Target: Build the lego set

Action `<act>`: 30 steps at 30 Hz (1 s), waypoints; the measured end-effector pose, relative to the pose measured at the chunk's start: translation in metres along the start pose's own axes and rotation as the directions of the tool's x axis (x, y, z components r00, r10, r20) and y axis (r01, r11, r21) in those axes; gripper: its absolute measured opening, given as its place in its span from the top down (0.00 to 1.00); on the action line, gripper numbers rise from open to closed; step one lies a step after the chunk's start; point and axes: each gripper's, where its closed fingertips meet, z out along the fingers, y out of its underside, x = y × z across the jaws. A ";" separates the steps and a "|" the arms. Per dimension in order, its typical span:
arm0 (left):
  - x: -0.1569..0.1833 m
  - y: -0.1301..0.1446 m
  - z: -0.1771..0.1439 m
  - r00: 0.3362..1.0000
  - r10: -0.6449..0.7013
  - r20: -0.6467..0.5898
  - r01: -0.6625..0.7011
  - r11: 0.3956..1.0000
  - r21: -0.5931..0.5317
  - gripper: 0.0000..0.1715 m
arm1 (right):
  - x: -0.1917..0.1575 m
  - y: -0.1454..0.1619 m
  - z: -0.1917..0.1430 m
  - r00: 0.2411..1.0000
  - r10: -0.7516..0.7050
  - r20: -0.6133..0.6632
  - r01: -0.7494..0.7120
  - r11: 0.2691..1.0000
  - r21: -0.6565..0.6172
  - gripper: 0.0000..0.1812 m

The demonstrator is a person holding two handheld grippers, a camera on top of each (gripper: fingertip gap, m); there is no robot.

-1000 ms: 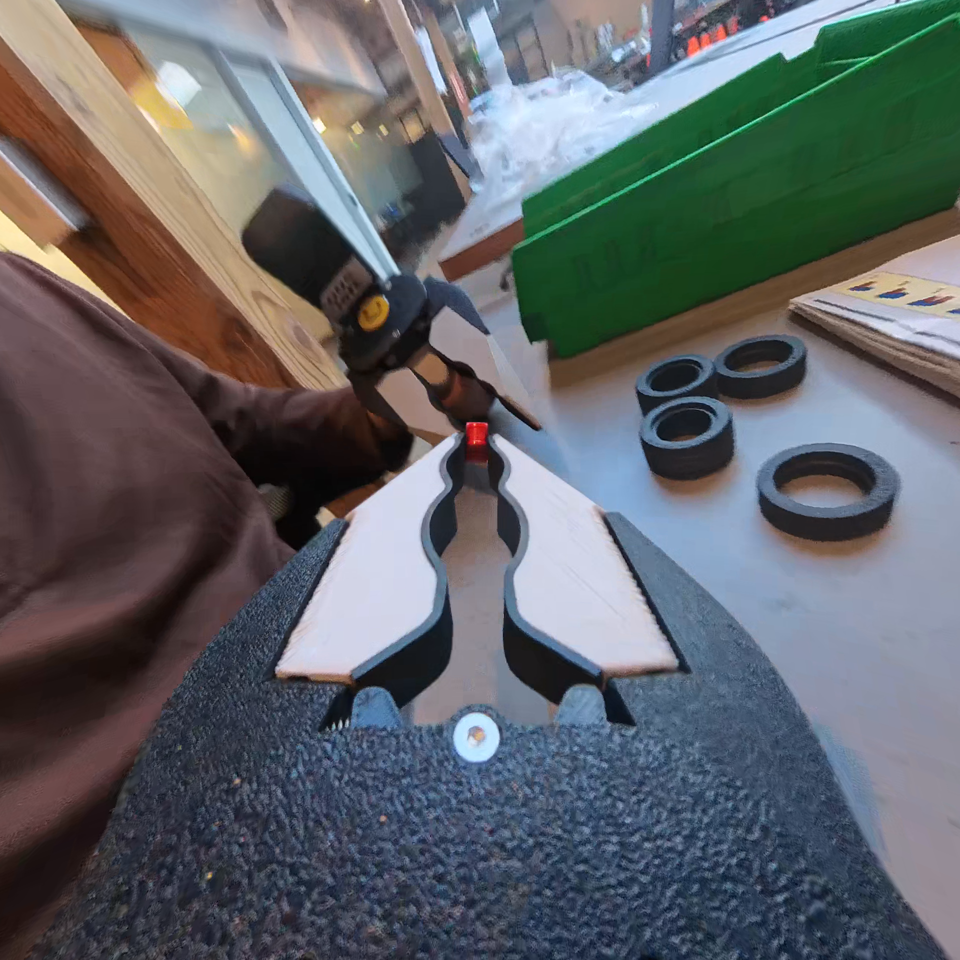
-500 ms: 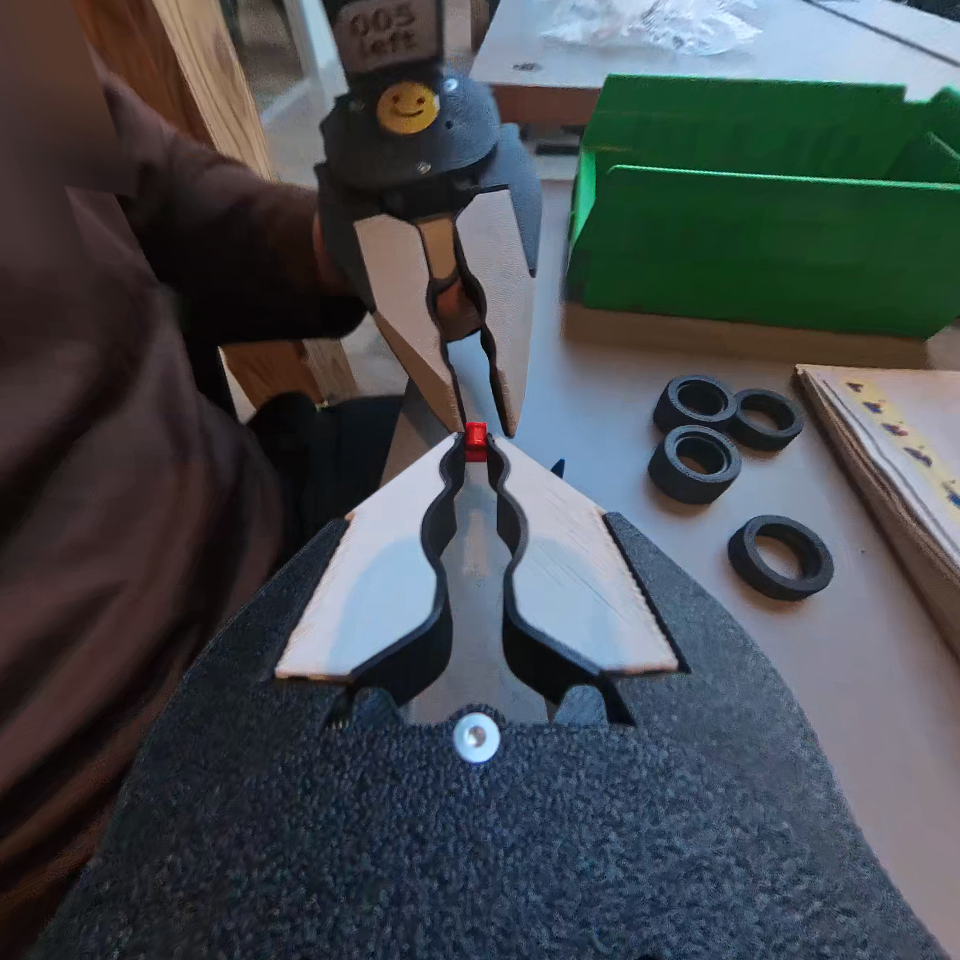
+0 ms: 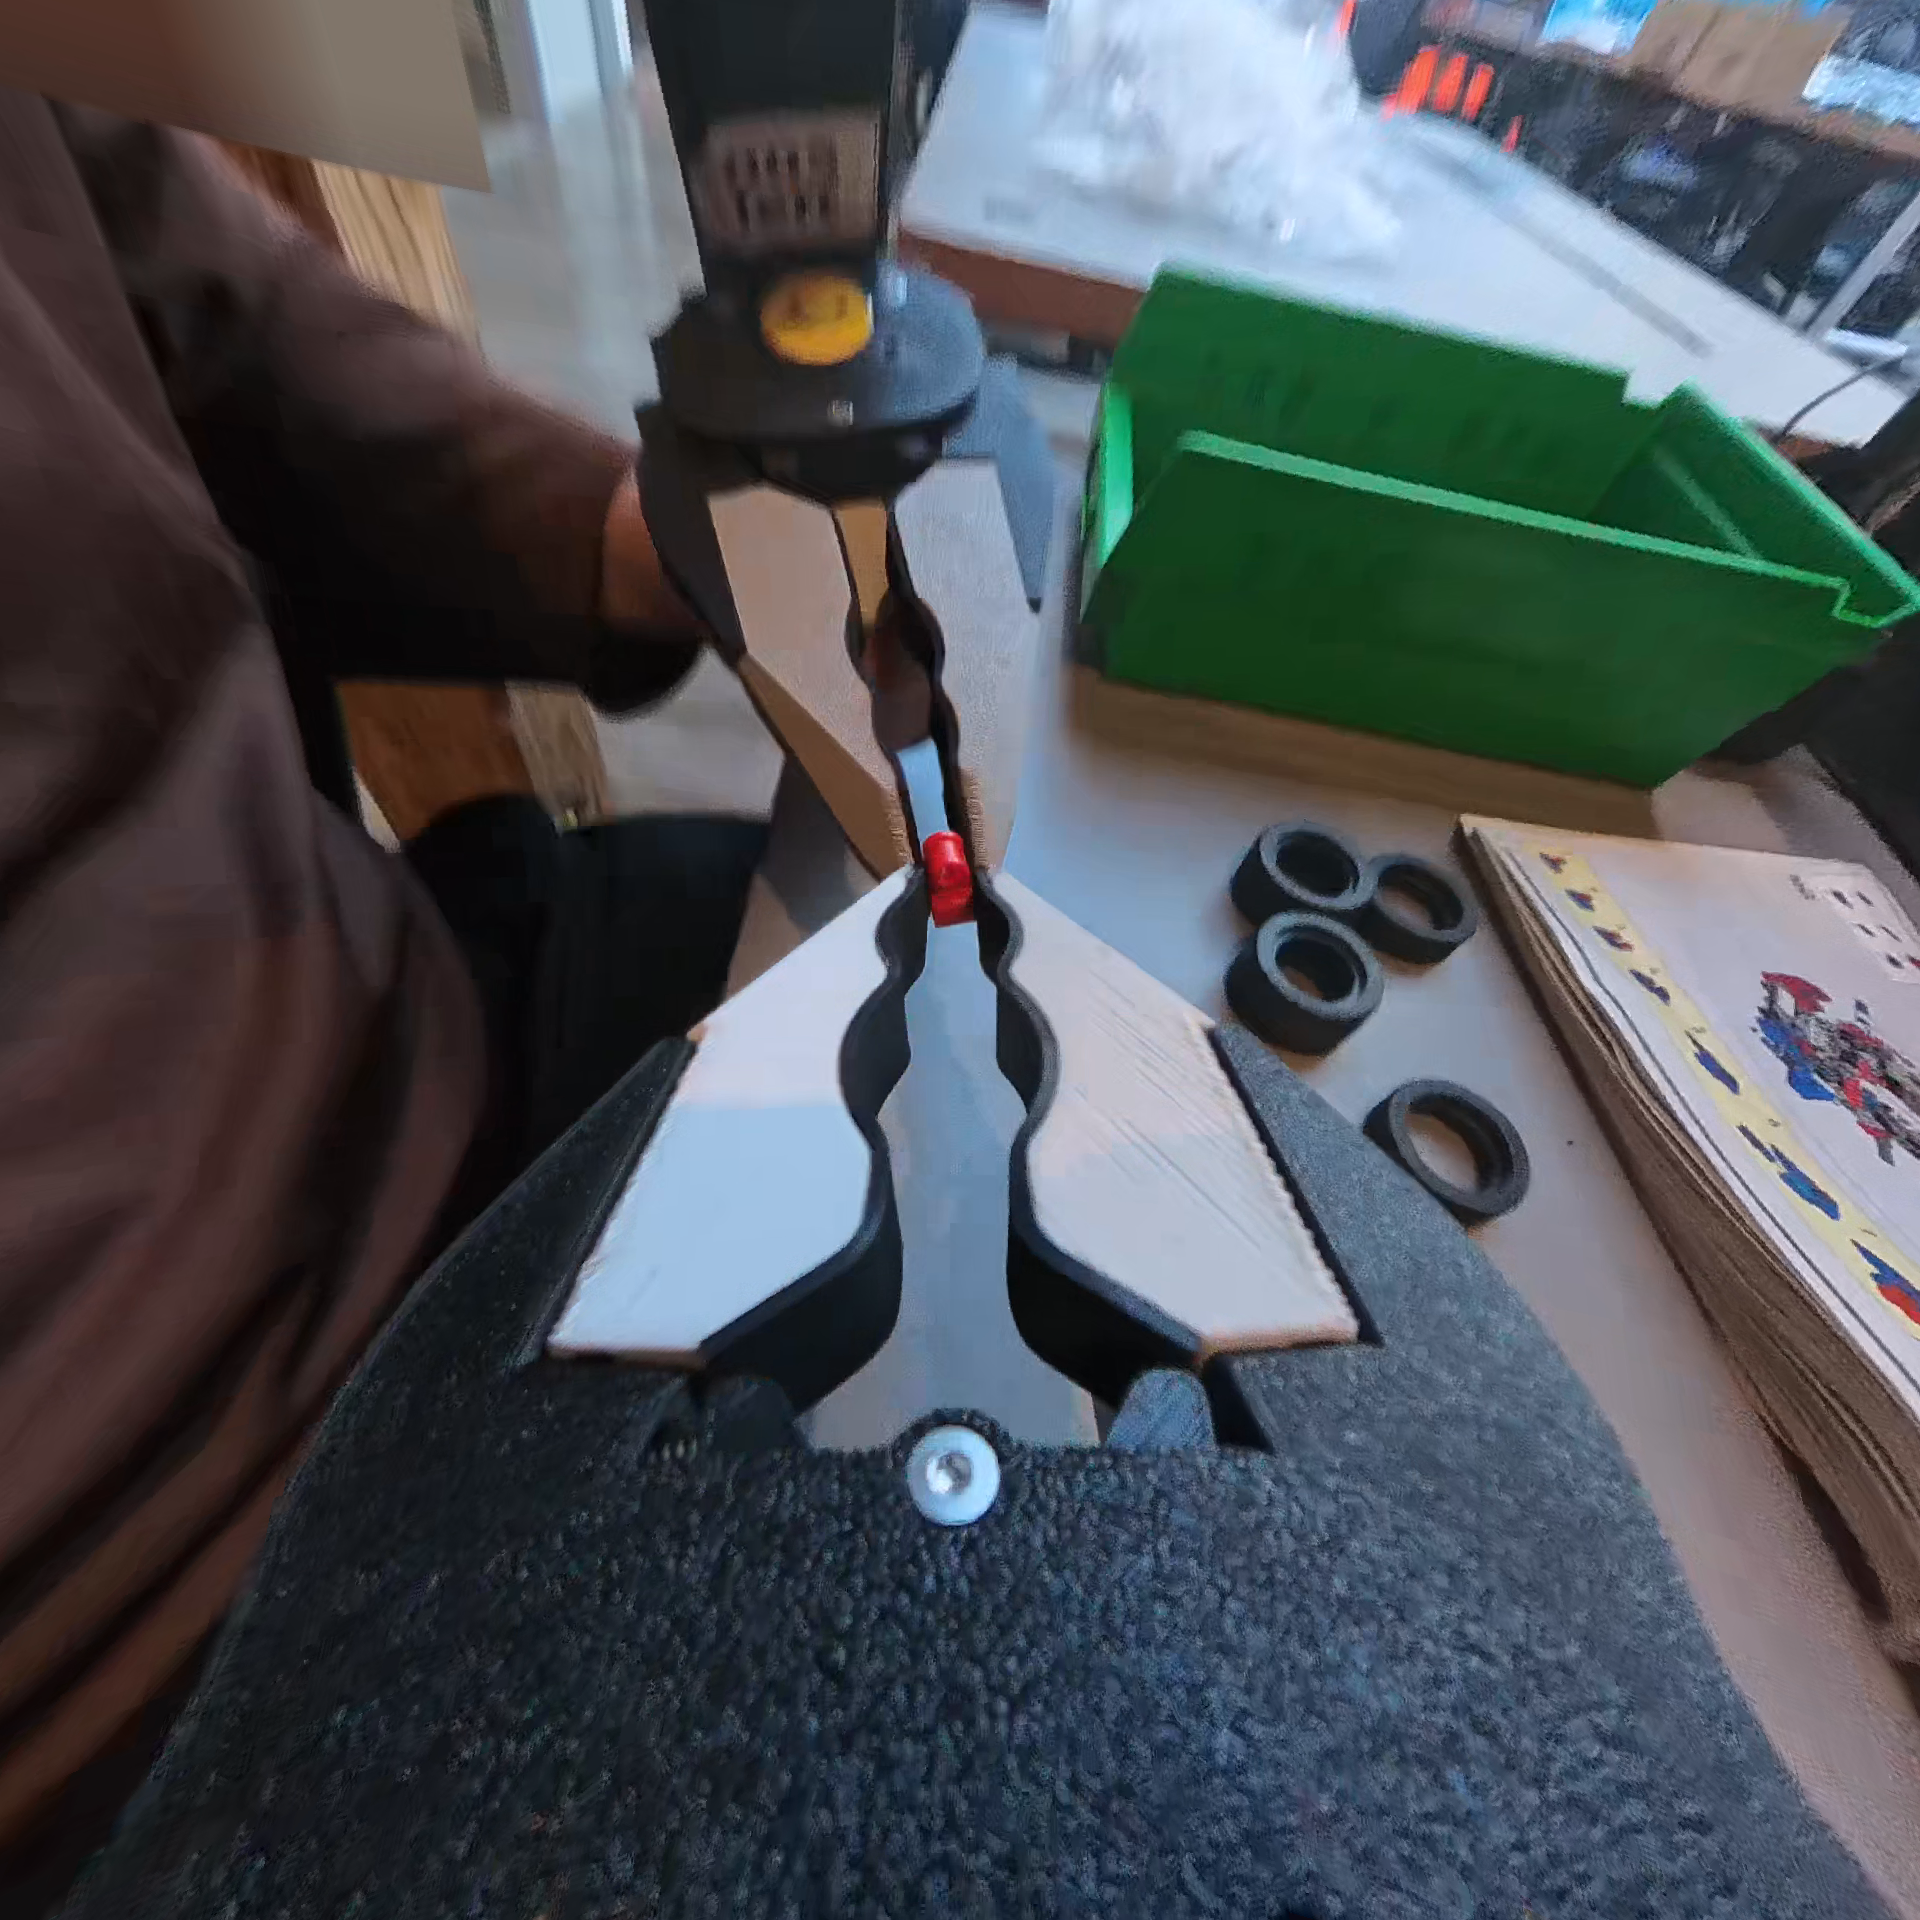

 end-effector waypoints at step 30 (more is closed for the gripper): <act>0.011 -0.015 0.001 0.987 -0.100 -0.124 0.120 0.979 0.167 0.97 | -0.011 -0.016 -0.006 0.993 0.058 0.101 -0.069 0.992 0.102 0.96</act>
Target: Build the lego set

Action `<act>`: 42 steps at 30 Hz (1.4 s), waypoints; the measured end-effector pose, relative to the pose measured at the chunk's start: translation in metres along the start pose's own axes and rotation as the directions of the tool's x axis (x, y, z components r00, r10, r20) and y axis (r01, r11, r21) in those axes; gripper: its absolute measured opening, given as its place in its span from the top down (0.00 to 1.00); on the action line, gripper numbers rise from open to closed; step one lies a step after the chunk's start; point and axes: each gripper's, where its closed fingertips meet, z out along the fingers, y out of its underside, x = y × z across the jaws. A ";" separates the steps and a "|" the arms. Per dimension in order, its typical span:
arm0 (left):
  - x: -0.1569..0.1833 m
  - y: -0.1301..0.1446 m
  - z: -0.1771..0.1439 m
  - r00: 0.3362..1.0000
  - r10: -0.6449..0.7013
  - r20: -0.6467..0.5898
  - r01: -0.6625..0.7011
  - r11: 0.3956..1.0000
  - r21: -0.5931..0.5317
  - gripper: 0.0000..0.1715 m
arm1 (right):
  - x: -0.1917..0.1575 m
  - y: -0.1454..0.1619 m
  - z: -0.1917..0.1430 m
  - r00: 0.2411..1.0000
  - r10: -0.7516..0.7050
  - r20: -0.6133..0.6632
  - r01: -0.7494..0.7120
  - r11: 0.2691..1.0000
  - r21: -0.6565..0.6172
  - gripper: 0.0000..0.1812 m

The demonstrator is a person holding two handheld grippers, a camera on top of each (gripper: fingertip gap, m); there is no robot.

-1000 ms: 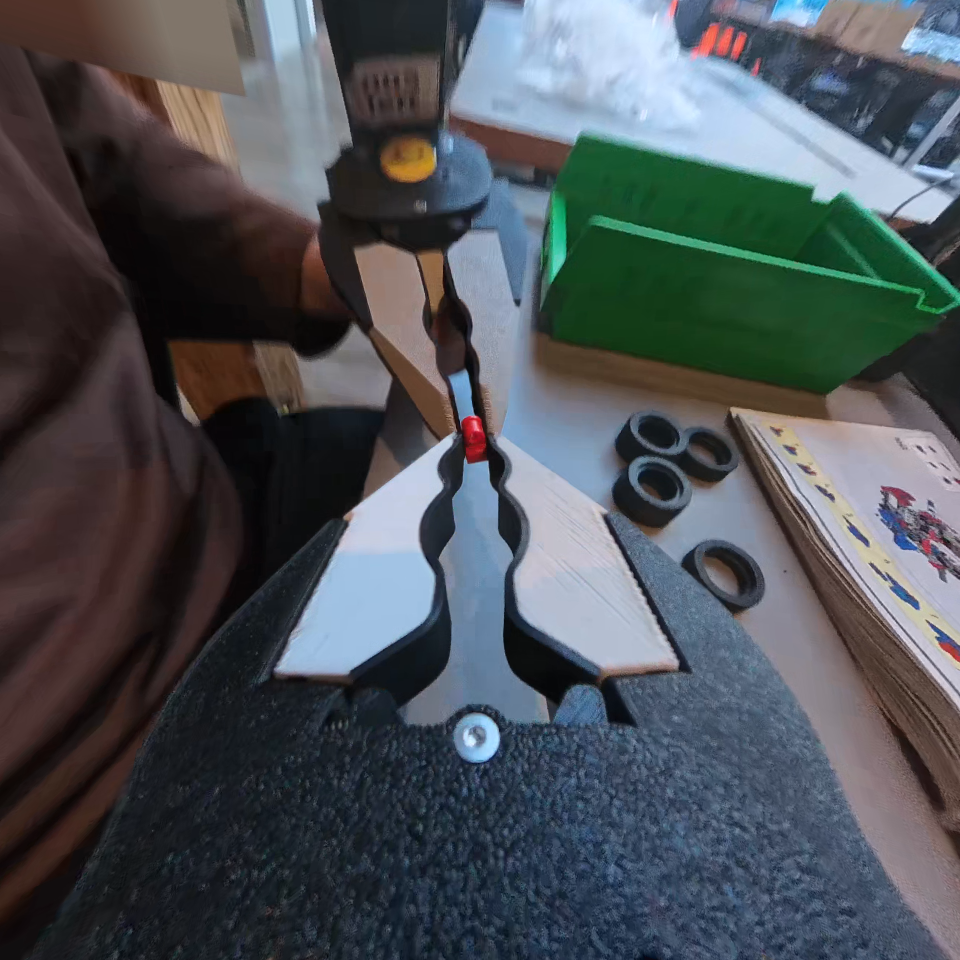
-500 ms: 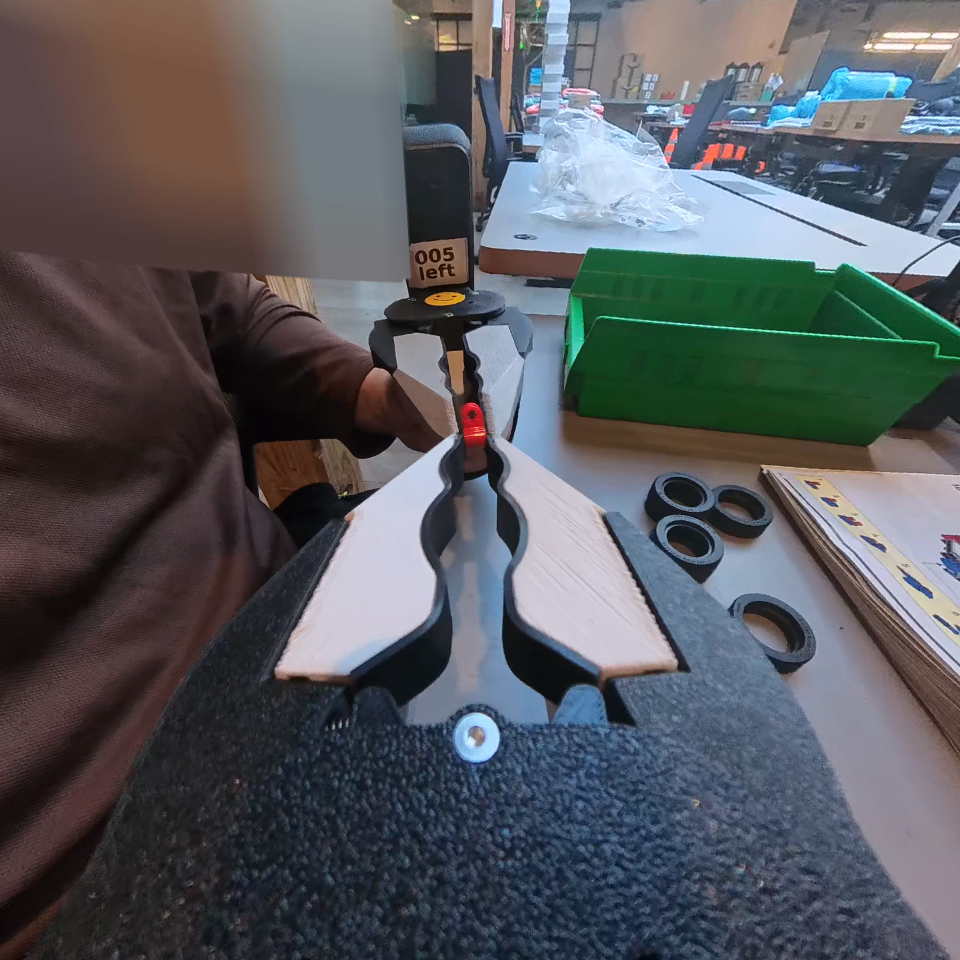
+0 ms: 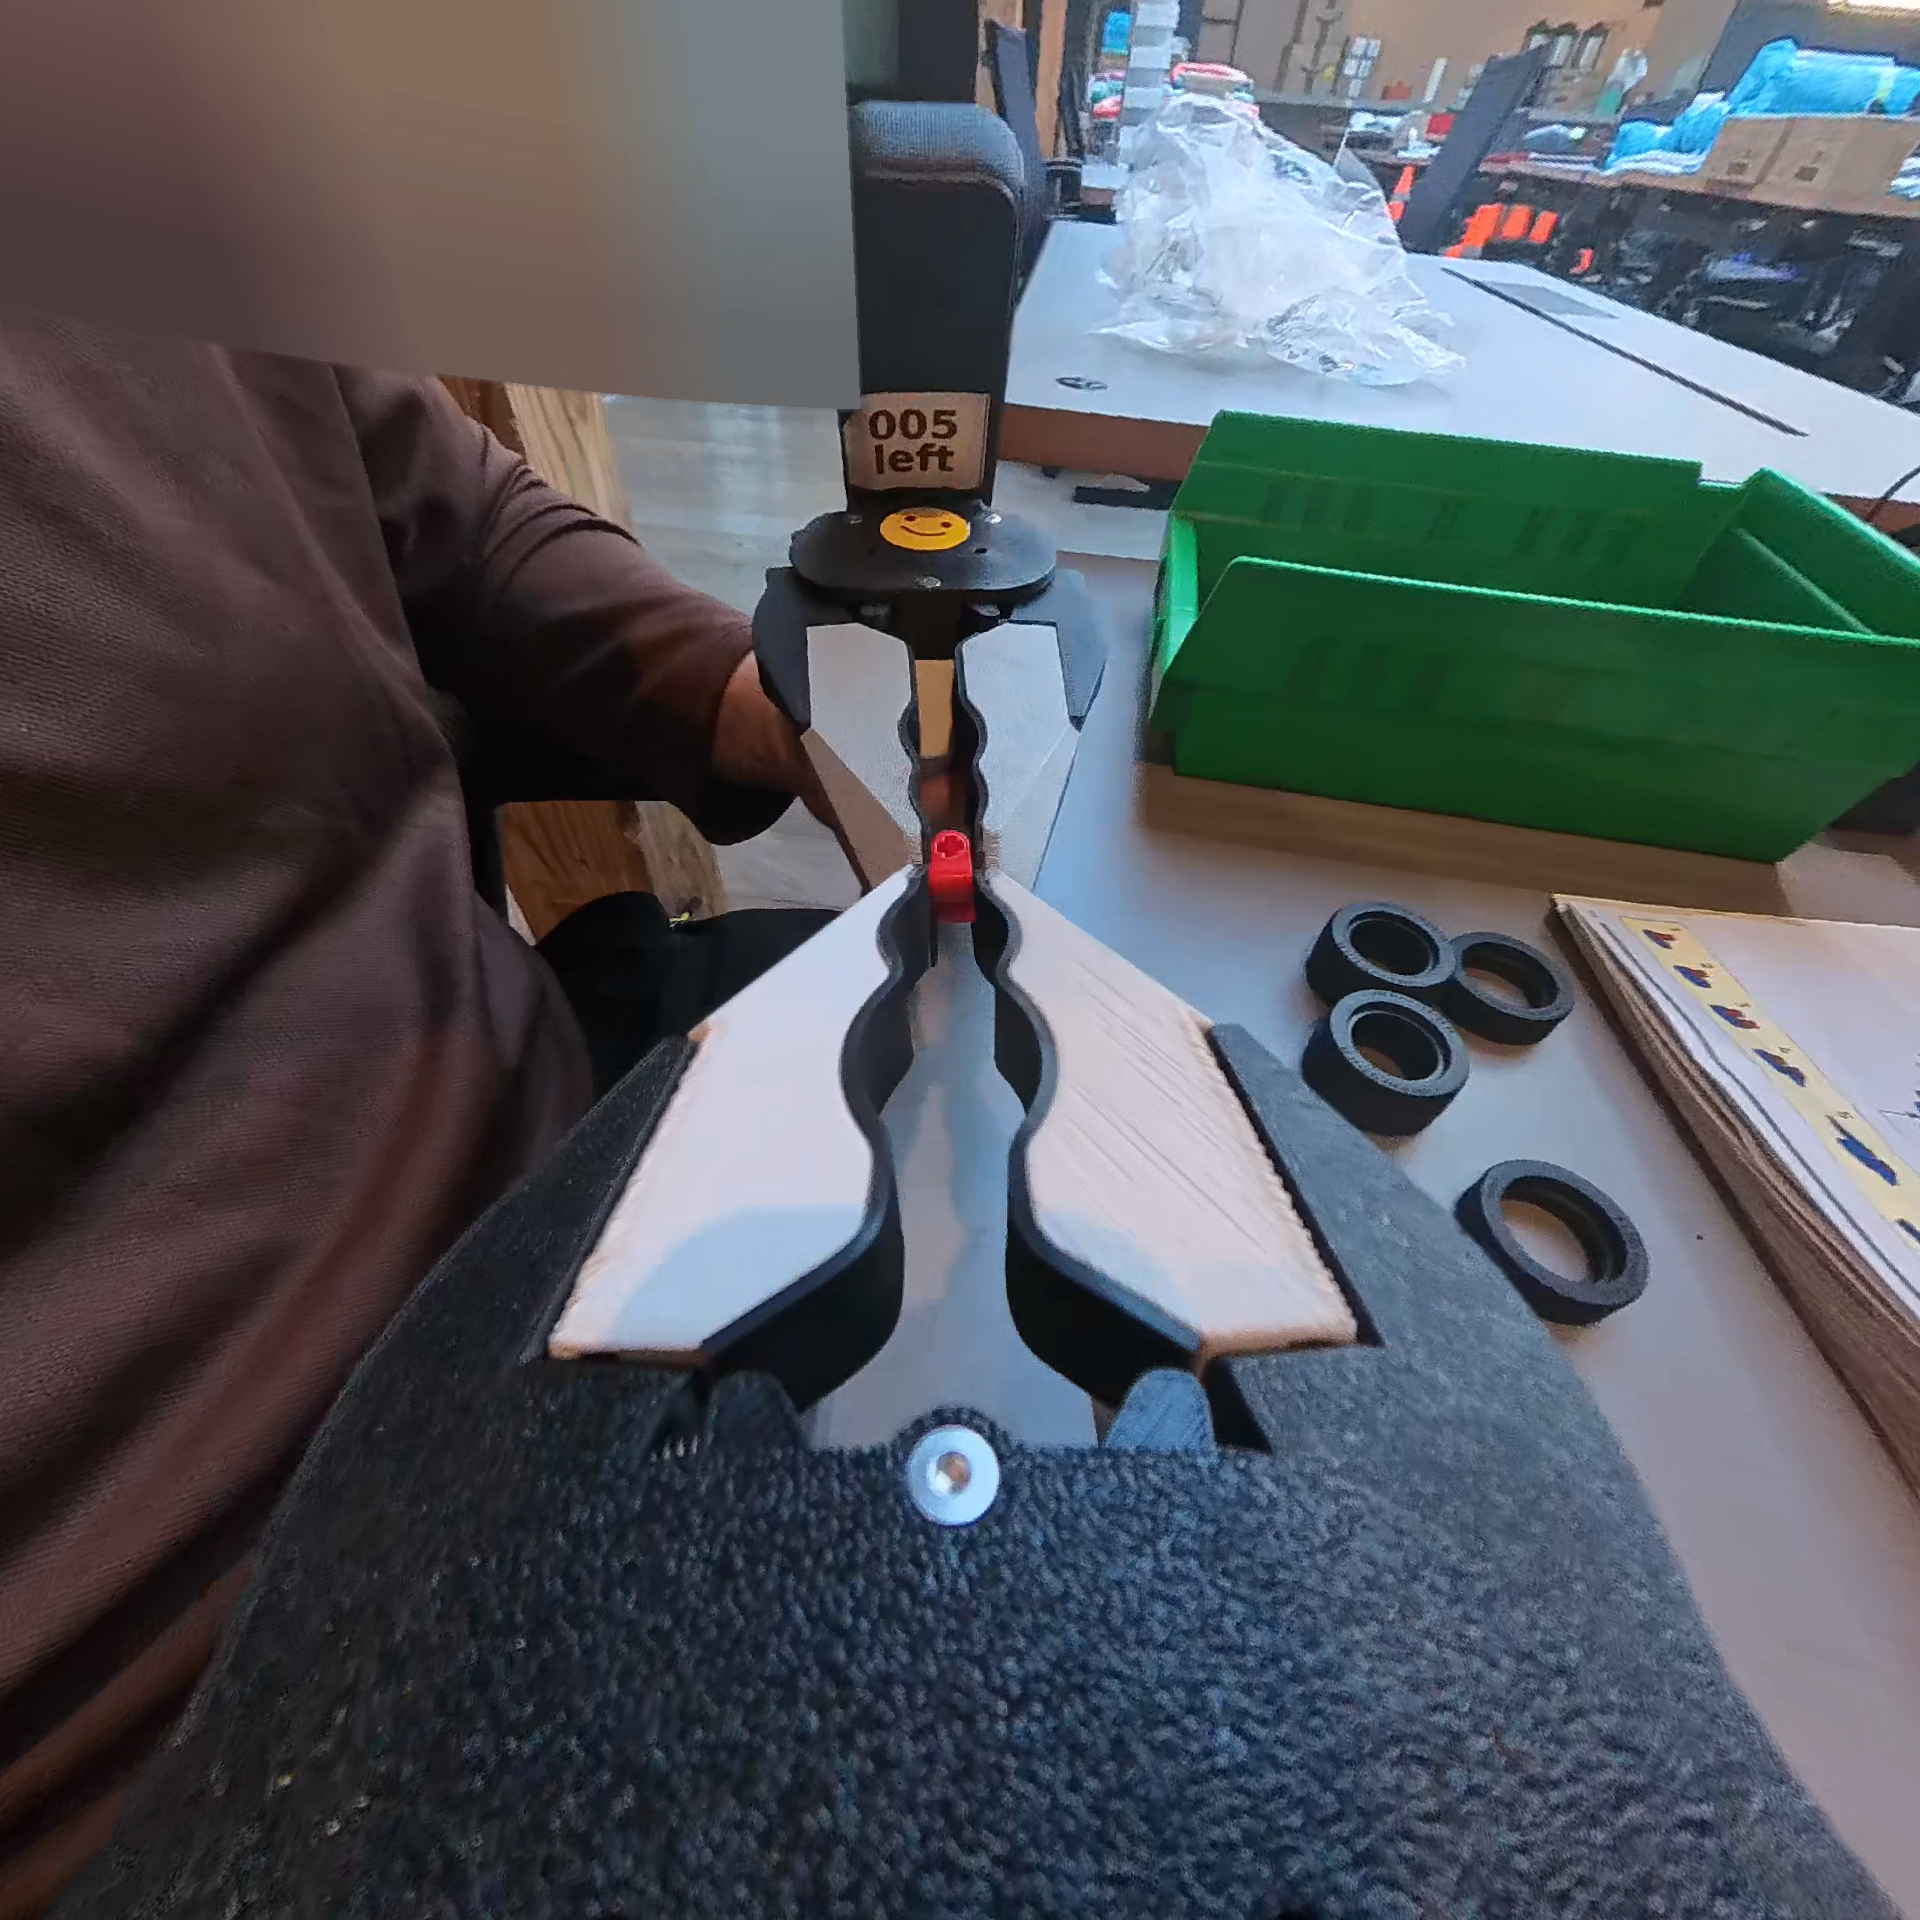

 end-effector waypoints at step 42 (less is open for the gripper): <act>-0.049 0.104 -0.015 0.995 -0.097 -0.035 0.055 0.785 -0.617 0.91 | 0.051 0.116 0.008 0.993 0.067 -0.096 -0.106 0.868 -0.485 0.96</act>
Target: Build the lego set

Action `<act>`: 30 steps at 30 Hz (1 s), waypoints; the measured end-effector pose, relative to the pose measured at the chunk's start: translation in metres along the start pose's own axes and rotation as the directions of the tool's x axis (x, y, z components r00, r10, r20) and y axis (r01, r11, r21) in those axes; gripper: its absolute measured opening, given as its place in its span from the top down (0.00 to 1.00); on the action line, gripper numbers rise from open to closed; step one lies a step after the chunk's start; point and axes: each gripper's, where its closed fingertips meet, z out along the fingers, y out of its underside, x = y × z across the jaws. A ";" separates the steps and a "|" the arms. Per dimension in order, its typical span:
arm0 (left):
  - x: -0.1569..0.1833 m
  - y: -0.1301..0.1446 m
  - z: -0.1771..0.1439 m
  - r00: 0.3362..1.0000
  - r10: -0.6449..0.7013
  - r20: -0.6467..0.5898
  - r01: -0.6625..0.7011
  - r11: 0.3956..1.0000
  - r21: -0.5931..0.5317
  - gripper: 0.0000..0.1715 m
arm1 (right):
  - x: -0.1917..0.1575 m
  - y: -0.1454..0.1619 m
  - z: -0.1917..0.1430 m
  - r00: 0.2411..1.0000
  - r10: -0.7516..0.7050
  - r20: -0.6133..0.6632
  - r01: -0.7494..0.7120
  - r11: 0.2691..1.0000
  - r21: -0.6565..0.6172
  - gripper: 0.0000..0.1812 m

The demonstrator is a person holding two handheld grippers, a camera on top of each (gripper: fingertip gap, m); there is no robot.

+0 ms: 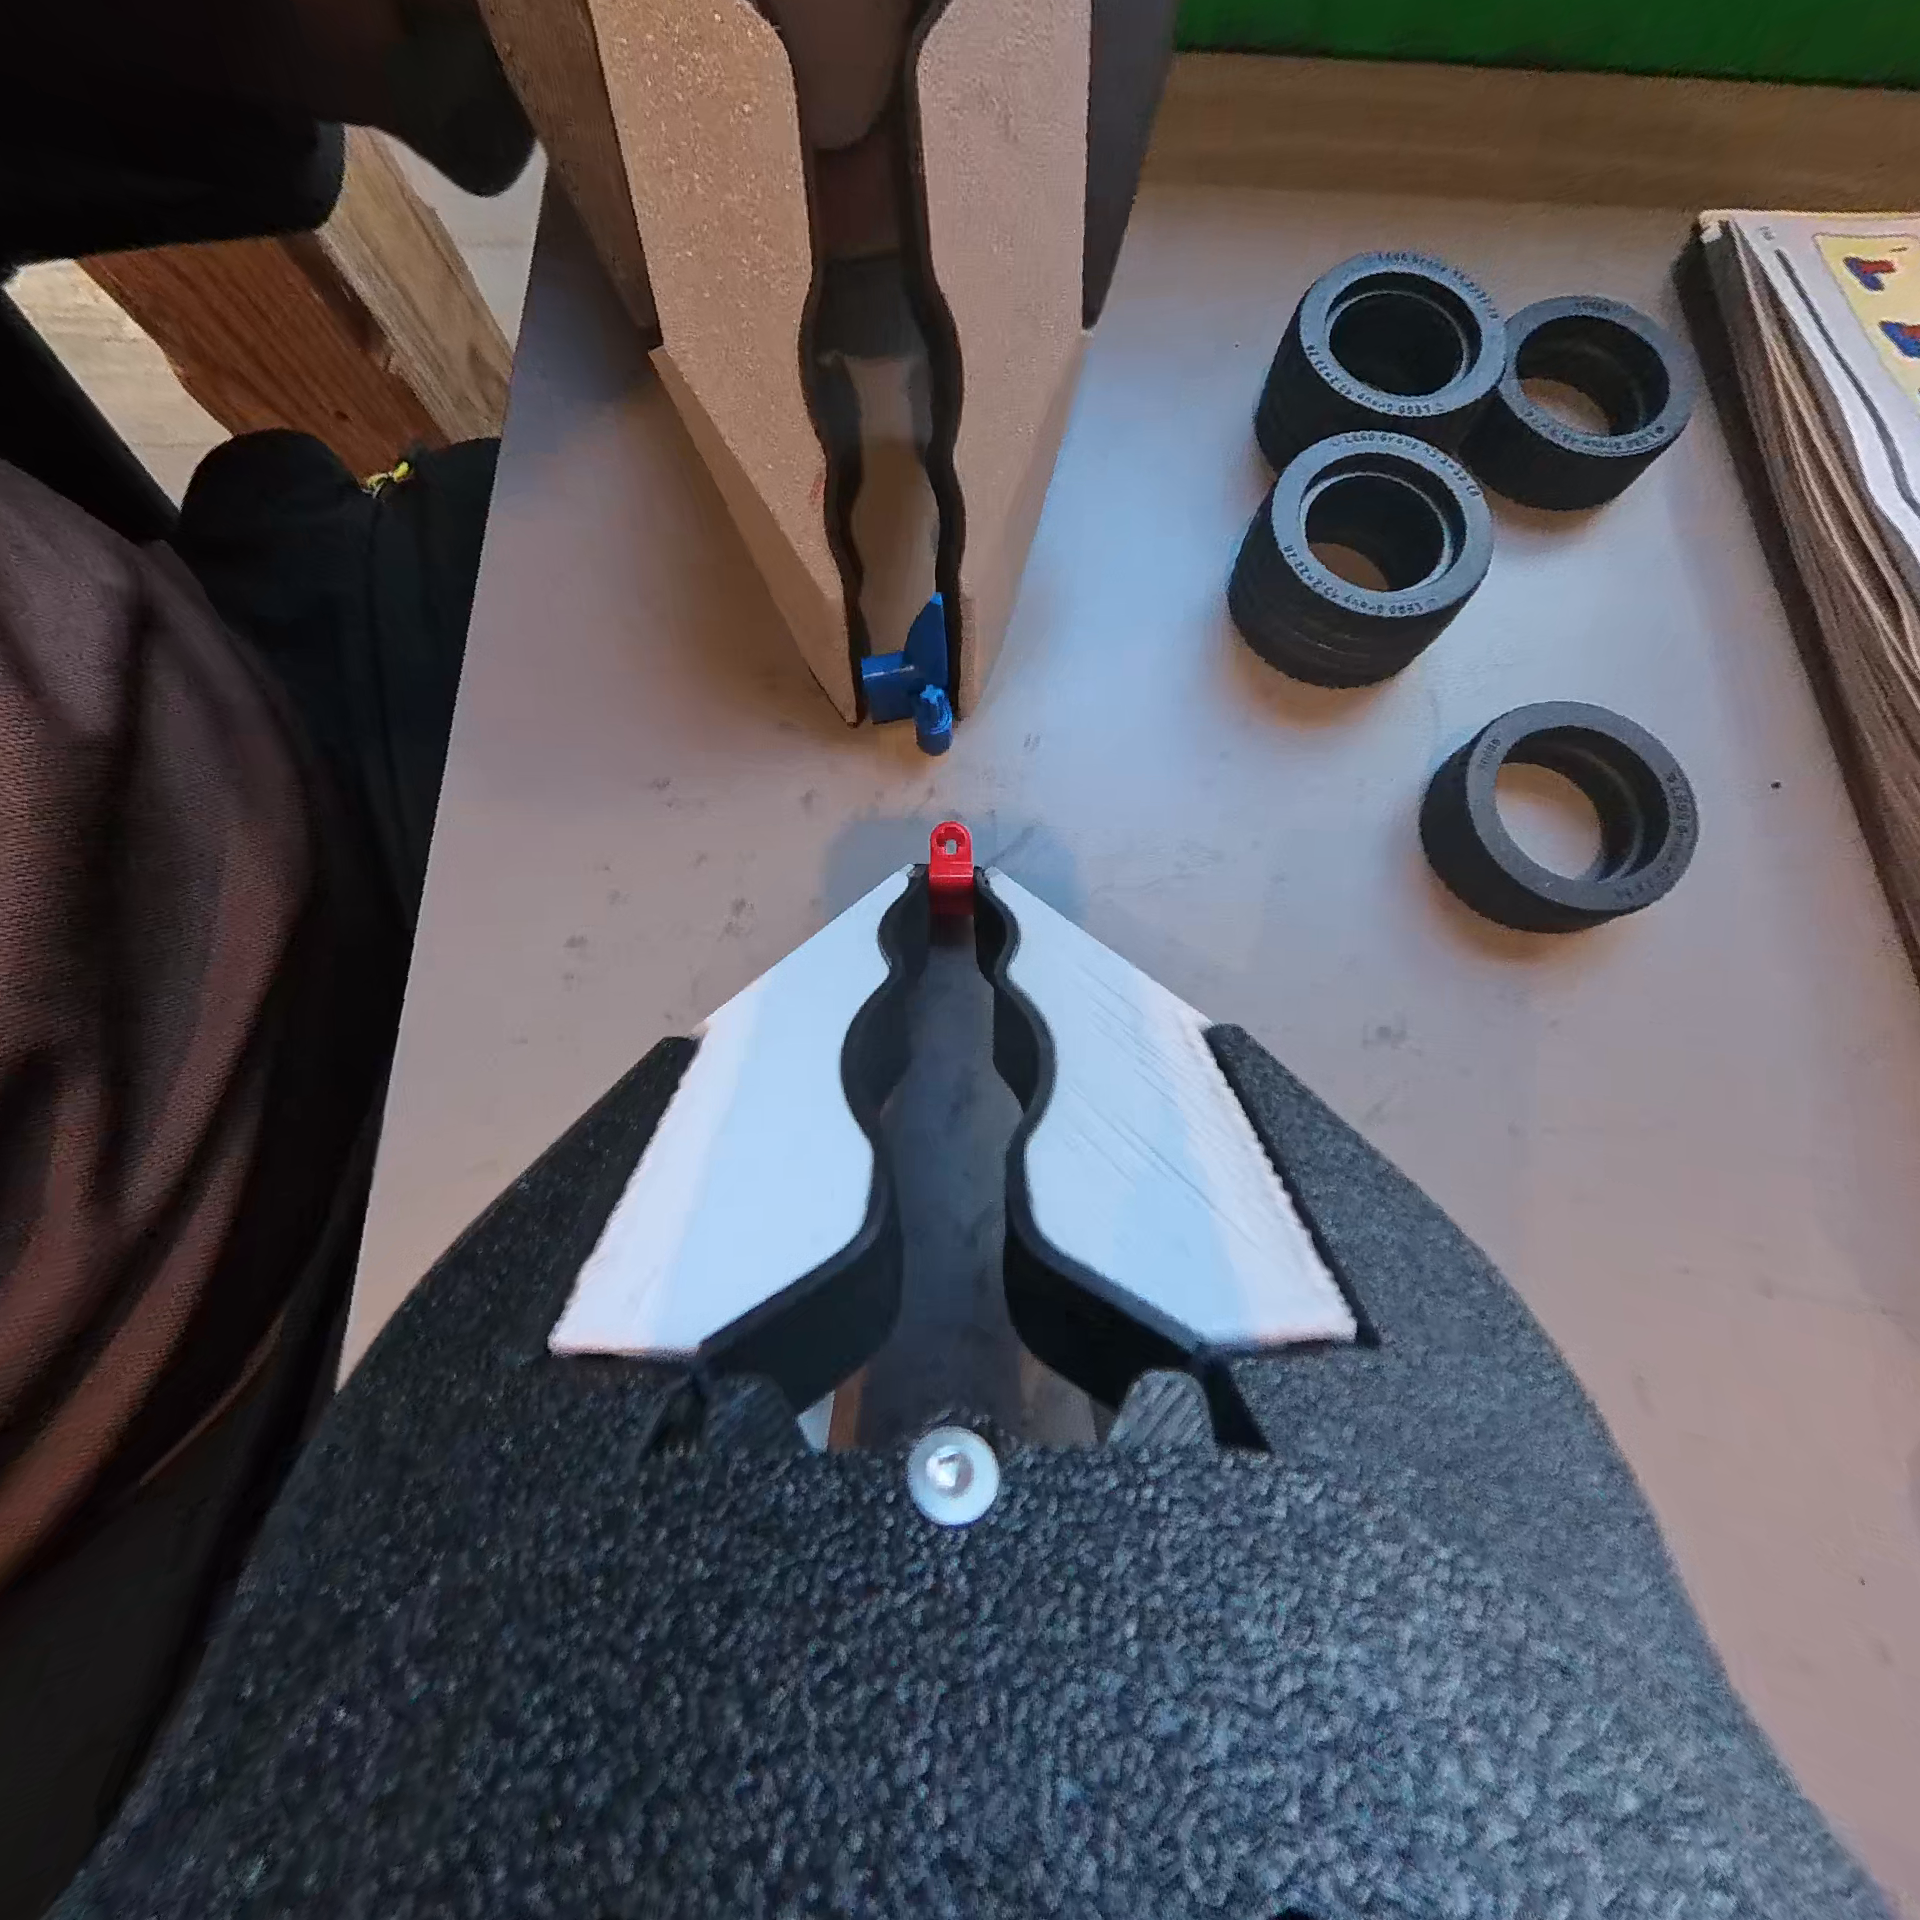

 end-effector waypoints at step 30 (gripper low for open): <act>0.000 -0.004 0.005 0.998 0.055 -0.037 -0.055 0.998 -0.003 0.91 | -0.002 -0.023 0.007 0.994 -0.095 0.053 0.101 0.986 -0.136 0.96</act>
